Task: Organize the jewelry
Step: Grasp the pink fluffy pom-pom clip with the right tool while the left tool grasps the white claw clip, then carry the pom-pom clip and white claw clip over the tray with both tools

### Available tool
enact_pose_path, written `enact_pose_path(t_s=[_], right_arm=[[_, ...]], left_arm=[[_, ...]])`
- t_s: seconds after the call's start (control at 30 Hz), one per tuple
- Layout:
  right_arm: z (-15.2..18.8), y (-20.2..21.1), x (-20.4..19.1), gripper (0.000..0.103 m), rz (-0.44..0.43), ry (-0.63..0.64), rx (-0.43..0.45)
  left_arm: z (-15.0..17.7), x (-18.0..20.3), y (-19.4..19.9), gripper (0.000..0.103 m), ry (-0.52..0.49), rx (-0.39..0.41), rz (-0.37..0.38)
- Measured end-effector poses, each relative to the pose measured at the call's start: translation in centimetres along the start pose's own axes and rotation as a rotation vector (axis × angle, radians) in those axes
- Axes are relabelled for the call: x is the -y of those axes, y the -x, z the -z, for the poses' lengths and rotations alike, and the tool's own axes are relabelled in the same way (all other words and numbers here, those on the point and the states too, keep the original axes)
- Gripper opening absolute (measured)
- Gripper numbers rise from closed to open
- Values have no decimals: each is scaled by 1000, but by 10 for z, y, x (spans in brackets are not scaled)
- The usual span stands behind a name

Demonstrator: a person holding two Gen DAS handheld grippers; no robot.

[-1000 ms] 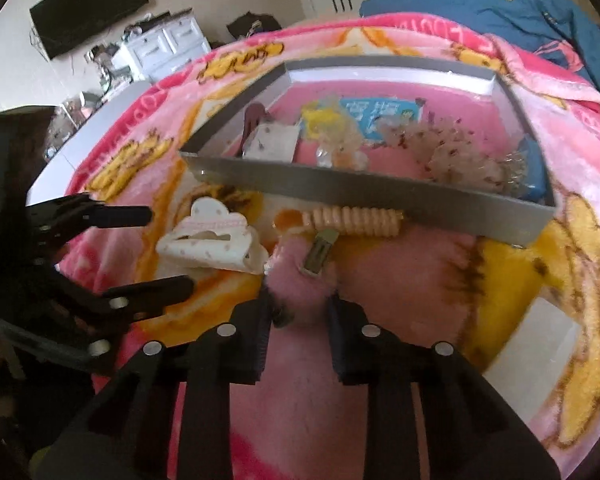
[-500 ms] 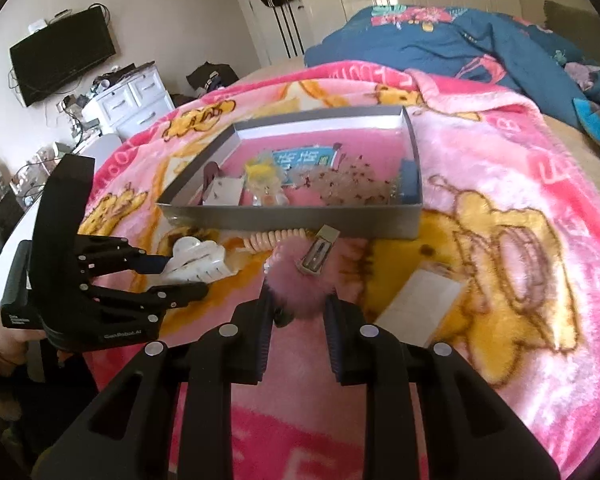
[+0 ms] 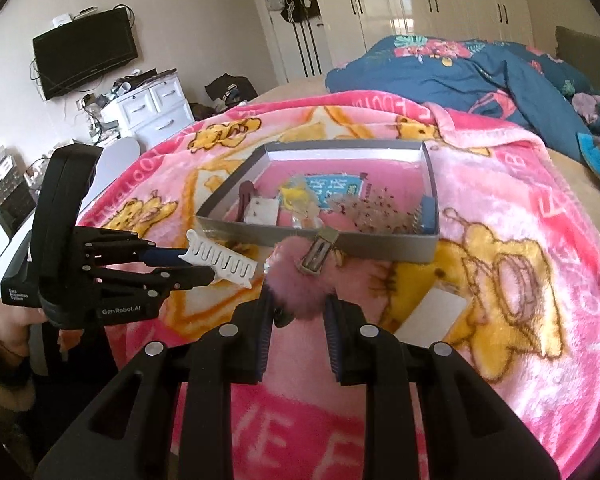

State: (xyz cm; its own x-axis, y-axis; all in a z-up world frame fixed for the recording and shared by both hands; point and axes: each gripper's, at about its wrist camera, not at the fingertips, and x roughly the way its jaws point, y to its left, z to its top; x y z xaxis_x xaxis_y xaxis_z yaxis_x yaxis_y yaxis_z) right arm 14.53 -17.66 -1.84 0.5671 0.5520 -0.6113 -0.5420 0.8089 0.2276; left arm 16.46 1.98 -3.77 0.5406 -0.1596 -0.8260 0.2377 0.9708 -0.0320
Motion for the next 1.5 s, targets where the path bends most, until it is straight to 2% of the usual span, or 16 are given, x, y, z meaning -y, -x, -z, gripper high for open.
enact_pose_path(t_s=[0.1, 0.17, 0.37, 0.53, 0.63, 0.7, 0.73, 0.77, 0.87, 0.97, 1.0, 1.03, 1.07, 1.2, 1.33, 1.5], right_arm=[[-5, 1, -4, 22, 5, 9, 6], [-8, 1, -6, 22, 1, 14, 11], [-19, -5, -9, 22, 8, 23, 19], [-26, -7, -9, 22, 12, 25, 28], [-26, -7, -9, 22, 9, 19, 33], [-25, -8, -9, 22, 7, 19, 31], [-25, -8, -9, 22, 6, 20, 30], [-25, -10, -10, 22, 0, 20, 28], [-26, -12, -12, 22, -5, 23, 27], [-28, -12, -14, 22, -13, 26, 36], [-30, -12, -14, 22, -15, 28, 40], [-32, -12, -14, 22, -16, 28, 44], [-34, -11, -14, 22, -16, 27, 47], [-45, -8, -8, 22, -8, 31, 68], [-59, -9, -1, 22, 10, 37, 85], [-74, -18, 8, 22, 34, 31, 93]], left_arm=[[-3, -7, 8, 20, 21, 19, 4], [-6, -13, 16, 0, 32, 37, 16], [-19, -26, 20, 0, 56, 50, -5], [-17, -40, 17, 0, 104, 41, 37], [-11, -44, 19, 0, 122, 21, 104], [-6, -45, 18, 13, 122, 8, 83], [-3, -44, 15, 35, 110, -8, 64], [2, -43, 8, 47, 92, -41, 47], [13, -42, -16, 48, 74, -128, 24], [20, -48, -34, 47, 104, -192, 48], [19, -50, -36, 45, 117, -196, 64], [18, -50, -38, 27, 122, -195, 75], [18, -50, -40, 21, 118, -197, 73], [7, -43, -27, 20, 93, -129, 75], [-20, -42, -5, 19, 94, -38, 52], [-53, -43, -5, 19, 109, 11, 20]])
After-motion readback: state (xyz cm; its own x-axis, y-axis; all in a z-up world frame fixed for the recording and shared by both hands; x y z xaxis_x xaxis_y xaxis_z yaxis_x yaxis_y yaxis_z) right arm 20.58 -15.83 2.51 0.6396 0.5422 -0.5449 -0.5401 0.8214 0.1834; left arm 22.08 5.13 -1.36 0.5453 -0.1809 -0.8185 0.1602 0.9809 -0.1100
